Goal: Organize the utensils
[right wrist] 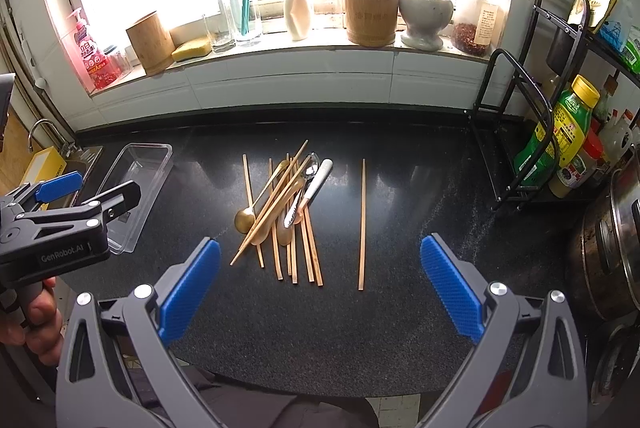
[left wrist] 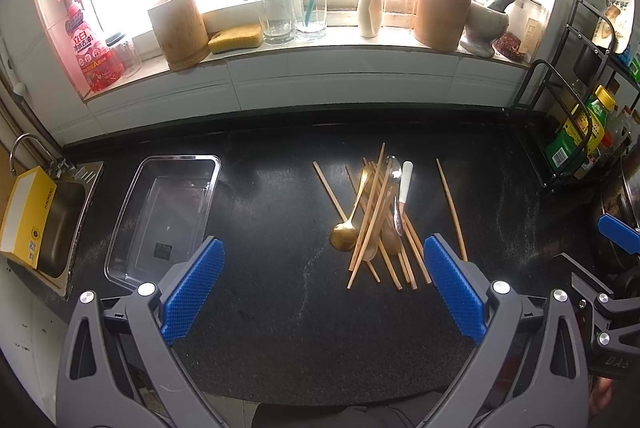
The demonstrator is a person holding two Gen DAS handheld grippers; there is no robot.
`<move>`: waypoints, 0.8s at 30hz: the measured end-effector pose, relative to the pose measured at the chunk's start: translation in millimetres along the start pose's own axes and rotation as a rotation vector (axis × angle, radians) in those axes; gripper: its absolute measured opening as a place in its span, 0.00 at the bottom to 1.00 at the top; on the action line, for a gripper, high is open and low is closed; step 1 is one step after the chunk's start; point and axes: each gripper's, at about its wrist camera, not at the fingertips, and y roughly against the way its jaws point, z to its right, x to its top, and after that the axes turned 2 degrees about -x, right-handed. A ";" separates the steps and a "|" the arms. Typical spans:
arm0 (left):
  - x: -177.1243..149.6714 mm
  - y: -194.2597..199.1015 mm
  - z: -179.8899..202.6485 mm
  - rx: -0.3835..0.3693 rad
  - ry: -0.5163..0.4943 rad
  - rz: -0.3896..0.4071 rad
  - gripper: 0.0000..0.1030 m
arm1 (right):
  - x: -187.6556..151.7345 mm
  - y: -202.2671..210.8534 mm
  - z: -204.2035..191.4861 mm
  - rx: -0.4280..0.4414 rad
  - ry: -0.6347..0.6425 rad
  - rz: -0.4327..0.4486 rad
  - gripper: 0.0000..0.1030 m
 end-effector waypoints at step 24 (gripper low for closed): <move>16.1 -40.3 -13.7 0.009 0.071 -0.050 0.95 | 15.2 -24.5 15.6 -0.006 -0.029 -0.021 0.95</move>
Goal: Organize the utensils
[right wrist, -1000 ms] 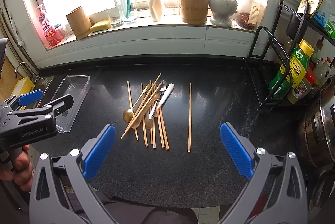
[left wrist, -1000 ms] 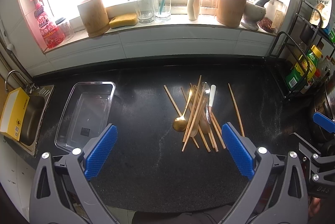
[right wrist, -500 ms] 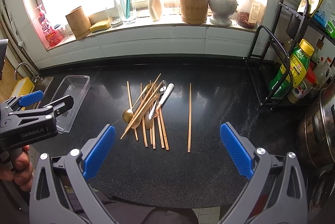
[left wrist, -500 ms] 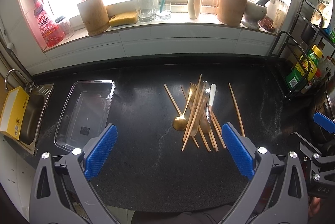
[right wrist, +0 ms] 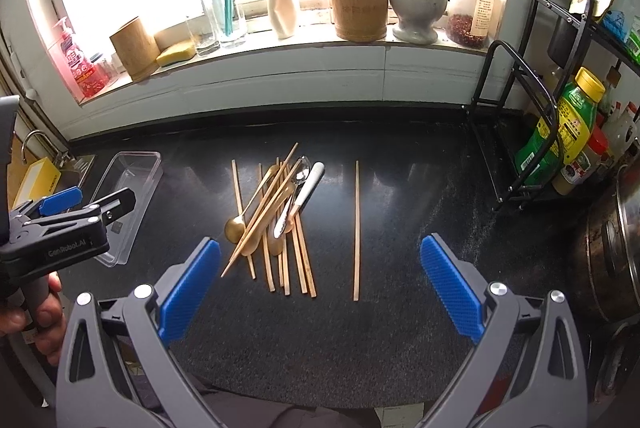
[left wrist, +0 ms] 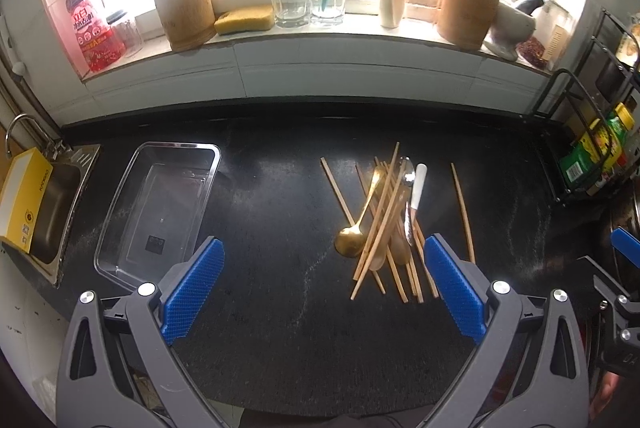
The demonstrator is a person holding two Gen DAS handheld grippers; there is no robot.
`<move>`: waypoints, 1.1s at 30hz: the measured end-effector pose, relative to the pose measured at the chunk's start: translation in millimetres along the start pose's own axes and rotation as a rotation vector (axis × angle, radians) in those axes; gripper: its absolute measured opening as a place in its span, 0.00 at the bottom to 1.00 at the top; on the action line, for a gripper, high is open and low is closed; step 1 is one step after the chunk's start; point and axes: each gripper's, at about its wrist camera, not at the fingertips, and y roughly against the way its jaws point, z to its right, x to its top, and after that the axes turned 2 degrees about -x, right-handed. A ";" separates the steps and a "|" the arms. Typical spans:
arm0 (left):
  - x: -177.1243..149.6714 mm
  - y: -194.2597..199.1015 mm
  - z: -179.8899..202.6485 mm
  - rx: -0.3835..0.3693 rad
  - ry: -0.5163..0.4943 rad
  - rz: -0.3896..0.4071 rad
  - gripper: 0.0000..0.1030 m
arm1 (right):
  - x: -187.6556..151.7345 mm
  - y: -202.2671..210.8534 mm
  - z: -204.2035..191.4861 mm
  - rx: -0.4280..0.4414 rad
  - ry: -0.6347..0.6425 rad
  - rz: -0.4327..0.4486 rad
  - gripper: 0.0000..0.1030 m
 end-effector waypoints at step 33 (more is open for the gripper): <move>4.0 -254.7 -15.5 0.123 0.126 -0.239 0.94 | 8.6 -248.6 35.2 -0.120 0.047 -0.300 0.94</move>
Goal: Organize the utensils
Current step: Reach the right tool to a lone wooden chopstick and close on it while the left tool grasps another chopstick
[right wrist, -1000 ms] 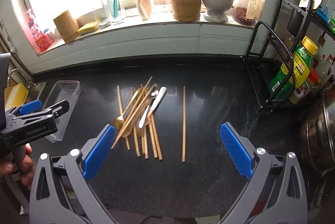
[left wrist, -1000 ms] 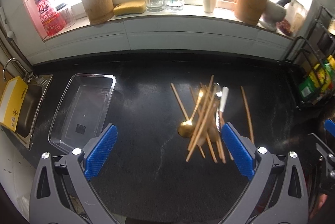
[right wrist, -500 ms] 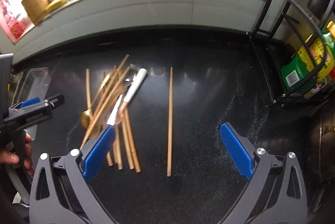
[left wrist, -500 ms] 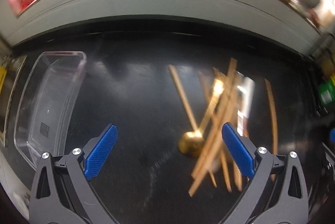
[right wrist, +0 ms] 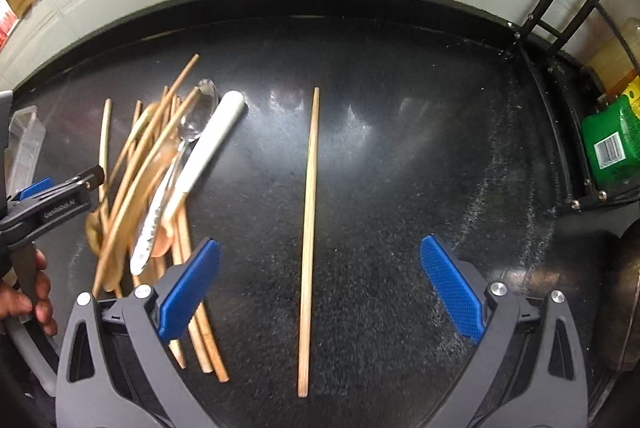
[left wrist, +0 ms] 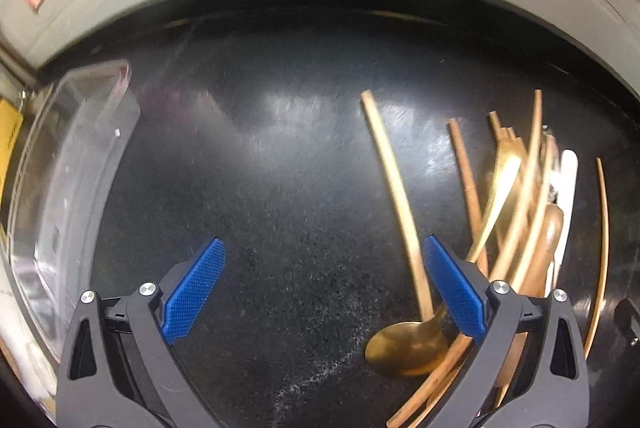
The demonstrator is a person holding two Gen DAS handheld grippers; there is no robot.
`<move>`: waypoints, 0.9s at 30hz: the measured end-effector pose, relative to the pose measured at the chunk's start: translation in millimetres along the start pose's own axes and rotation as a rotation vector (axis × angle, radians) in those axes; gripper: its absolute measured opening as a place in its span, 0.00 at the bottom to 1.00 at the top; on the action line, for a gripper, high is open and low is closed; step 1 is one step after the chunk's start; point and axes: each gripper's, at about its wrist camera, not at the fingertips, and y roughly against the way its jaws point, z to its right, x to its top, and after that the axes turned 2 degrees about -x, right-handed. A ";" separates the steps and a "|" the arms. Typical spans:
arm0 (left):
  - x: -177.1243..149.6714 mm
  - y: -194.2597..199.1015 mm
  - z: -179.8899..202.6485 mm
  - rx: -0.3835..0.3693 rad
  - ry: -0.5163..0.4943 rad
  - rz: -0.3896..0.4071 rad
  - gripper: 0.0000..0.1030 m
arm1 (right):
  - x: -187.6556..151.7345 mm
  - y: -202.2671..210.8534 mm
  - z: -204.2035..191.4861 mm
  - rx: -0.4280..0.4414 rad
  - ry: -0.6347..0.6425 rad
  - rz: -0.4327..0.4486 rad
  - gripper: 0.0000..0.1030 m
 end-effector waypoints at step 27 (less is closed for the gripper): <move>-45.2 36.0 15.2 -0.057 -0.007 0.065 0.14 | -29.8 -26.6 3.8 0.064 -0.008 -0.024 0.08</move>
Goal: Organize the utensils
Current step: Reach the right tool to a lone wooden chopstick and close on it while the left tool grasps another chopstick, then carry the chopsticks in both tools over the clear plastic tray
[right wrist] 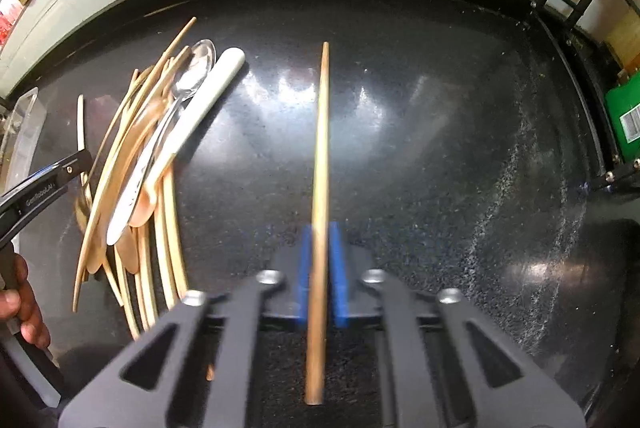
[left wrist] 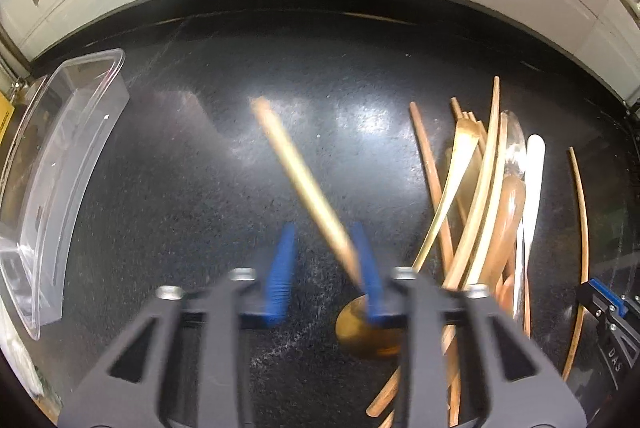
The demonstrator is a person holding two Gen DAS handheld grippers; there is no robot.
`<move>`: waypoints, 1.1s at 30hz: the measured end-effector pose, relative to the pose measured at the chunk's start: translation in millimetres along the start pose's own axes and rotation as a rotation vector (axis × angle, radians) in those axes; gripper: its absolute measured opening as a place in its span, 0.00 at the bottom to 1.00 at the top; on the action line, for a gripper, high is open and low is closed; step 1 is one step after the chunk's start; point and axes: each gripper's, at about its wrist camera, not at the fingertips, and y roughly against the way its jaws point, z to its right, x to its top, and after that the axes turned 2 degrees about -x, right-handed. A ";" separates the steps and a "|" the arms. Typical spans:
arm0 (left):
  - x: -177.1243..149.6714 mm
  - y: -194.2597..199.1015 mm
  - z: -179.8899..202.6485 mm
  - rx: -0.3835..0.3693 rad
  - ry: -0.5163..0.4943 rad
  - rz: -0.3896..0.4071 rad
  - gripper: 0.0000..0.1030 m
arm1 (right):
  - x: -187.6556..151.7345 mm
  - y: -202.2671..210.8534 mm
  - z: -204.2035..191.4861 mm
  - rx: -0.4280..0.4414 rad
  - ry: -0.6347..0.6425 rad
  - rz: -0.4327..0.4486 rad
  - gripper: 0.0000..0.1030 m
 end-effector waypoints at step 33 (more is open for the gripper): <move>4.4 179.2 -92.4 -0.170 -0.069 0.234 0.06 | -41.0 194.8 -33.4 0.024 -0.052 0.369 0.07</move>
